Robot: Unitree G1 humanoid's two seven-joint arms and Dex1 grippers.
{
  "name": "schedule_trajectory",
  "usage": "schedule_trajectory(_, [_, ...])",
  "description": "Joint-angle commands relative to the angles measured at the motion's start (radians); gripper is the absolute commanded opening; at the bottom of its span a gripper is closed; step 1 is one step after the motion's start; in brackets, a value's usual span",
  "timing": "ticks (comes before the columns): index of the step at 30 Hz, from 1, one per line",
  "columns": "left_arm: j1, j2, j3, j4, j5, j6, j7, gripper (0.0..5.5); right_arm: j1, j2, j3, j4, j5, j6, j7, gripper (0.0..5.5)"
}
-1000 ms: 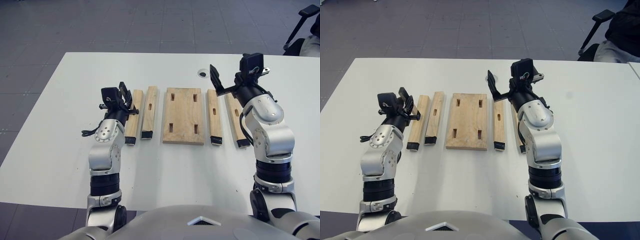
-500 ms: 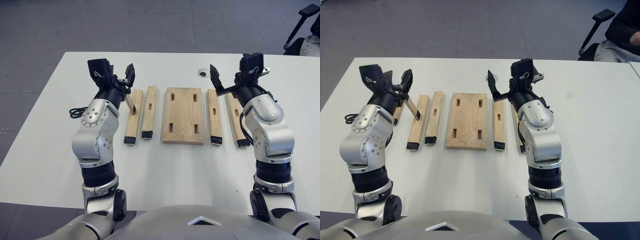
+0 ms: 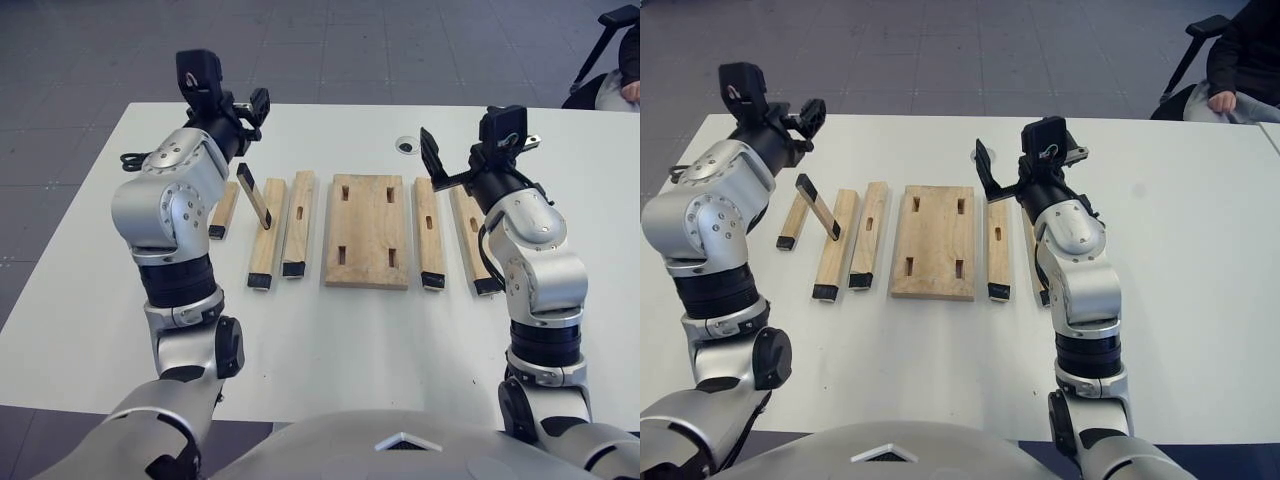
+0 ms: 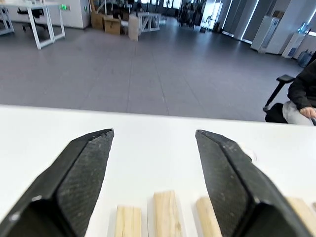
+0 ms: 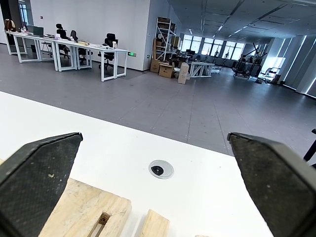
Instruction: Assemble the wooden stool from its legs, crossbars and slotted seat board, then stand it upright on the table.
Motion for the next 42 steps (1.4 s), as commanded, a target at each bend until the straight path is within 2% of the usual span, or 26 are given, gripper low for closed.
schedule_trajectory(1, [-0.042, -0.014, 0.039, 0.01, -0.013, 0.075, 0.025, 3.09, 0.003, 0.005, -0.001, -0.014, -0.004, 0.019, -0.006, 5.5])
schedule_trajectory(6, [-0.188, 0.001, 0.074, -0.011, -0.023, 0.005, 0.023, 3.09, 0.005, 0.004, -0.001, -0.019, -0.004, 0.024, -0.006, 5.5])
schedule_trajectory(9, [-0.353, 0.078, 0.066, 0.054, 0.008, -0.116, -0.004, 3.09, 0.011, 0.005, 0.0, -0.025, -0.004, 0.027, -0.007, 5.5])
schedule_trajectory(11, [-0.395, 0.108, 0.054, 0.154, 0.019, -0.151, -0.028, 3.09, 0.013, 0.007, 0.002, -0.027, -0.005, 0.028, -0.009, 5.5])
schedule_trajectory(13, [-0.338, 0.094, 0.044, 0.276, 0.015, -0.151, -0.057, 3.09, 0.014, 0.011, 0.005, -0.026, -0.006, 0.028, -0.012, 5.5])
schedule_trajectory(16, [-0.092, 0.011, 0.026, 0.354, -0.013, -0.084, -0.086, 3.09, 0.01, 0.012, 0.004, -0.022, -0.004, 0.028, -0.011, 5.5])
schedule_trajectory(19, [0.131, -0.074, 0.024, 0.229, -0.035, 0.012, -0.054, 3.09, 0.007, 0.006, -0.005, -0.022, 0.0, 0.031, -0.007, 5.5])
schedule_trajectory(21, [0.202, -0.108, 0.031, 0.143, -0.048, 0.039, -0.037, 3.09, 0.01, 0.004, -0.013, -0.028, 0.001, 0.036, -0.008, 5.5])
schedule_trajectory(27, [0.131, -0.071, 0.099, 0.112, -0.04, -0.029, -0.009, 3.09, 0.023, 0.013, -0.017, -0.035, -0.001, 0.033, -0.018, 5.5])
schedule_trajectory(33, [0.084, -0.083, 0.097, 0.076, -0.052, -0.01, 0.008, 3.09, 0.026, 0.015, -0.01, -0.035, -0.001, 0.029, -0.019, 5.5])
schedule_trajectory(38, [0.131, -0.097, 0.079, -0.004, -0.039, 0.013, 0.032, 3.09, 0.019, 0.014, 0.003, -0.053, 0.017, 0.067, 0.0, 5.5])
schedule_trajectory(42, [0.22, -0.133, 0.073, -0.131, -0.047, 0.131, 0.072, 3.09, 0.008, 0.01, 0.015, -0.08, 0.033, 0.113, 0.018, 5.5])
